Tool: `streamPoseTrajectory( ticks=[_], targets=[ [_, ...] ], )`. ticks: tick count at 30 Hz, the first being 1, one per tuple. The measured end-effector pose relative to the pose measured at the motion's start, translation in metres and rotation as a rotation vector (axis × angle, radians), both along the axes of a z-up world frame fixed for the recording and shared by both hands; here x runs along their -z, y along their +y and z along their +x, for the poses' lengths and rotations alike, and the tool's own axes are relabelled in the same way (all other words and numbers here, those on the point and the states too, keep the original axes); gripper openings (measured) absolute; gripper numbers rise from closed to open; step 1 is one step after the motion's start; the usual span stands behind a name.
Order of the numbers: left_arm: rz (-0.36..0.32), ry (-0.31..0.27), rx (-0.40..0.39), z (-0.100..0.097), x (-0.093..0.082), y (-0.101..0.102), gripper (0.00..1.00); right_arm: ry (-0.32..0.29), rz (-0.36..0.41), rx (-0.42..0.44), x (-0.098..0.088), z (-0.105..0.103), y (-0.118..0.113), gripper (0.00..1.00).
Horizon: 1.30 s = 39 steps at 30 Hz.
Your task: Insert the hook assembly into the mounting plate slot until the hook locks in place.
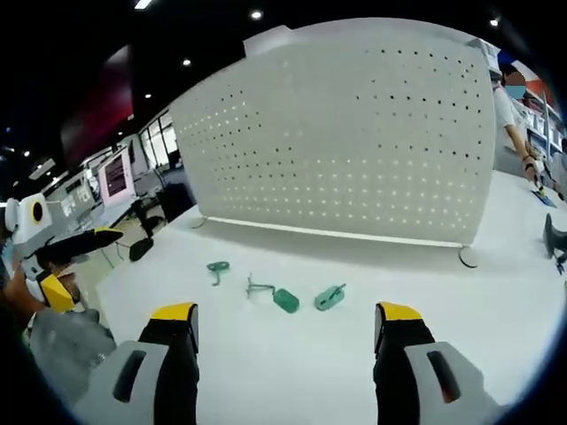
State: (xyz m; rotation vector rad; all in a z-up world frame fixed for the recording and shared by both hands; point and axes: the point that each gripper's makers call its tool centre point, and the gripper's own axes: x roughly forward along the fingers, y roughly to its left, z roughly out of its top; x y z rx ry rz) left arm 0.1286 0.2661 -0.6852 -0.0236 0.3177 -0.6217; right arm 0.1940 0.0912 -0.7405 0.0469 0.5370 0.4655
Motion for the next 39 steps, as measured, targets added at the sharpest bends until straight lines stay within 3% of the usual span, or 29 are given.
streamPoseTrajectory(
  ticks=[11,39],
  targets=[
    [0.001,0.008,0.012,0.0,0.002,-0.004,1.0,0.052,0.014,0.02,0.01,0.022,-0.008,0.74],
    [0.0,0.026,0.018,0.004,0.009,-0.005,0.99,0.179,0.054,0.061,0.045,0.056,-0.011,0.54]
  ],
)
